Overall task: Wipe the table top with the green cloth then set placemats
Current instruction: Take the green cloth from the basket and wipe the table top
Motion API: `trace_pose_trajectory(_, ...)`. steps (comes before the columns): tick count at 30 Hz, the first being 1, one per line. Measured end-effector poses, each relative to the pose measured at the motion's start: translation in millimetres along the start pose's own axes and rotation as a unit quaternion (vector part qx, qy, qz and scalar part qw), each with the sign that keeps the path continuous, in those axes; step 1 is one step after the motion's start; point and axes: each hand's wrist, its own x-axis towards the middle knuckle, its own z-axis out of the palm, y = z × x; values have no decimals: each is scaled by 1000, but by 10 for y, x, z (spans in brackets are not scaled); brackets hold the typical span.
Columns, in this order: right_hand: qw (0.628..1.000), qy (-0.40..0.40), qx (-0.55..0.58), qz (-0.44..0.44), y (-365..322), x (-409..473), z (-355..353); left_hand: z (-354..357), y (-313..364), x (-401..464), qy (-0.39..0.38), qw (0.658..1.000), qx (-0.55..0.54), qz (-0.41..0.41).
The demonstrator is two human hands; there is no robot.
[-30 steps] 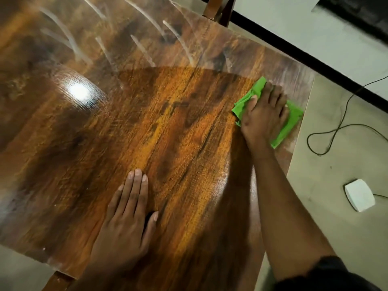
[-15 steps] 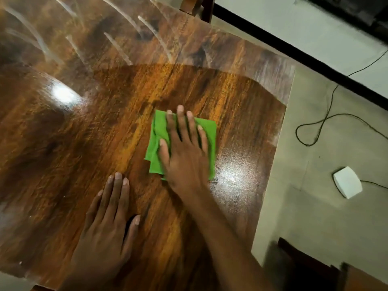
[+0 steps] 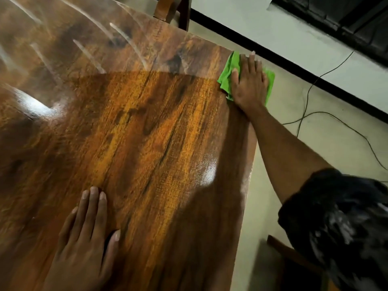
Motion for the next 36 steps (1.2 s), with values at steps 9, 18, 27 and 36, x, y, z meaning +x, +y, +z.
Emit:
trace_pose_trajectory(9, 1000, -21, -4, 14, -296, -1214, -60, -215, 178, 70, 57, 998, -17, -10)
trace_pose_trajectory(18, 996, -89, 4, -9, -674, -2708, -216, -363, 204, 43, 39, 998, -54, -7)
trace_pose_trajectory(27, 982, -175, 10, -74, -505, -2602, -535, -493, 520, 44, -43, 991, -68, -105)
trace_pose_trajectory(36, 965, -186, 11, -187, 79, -2418, -1388, -1283, 1808, 402, -20, 979, -50, -195)
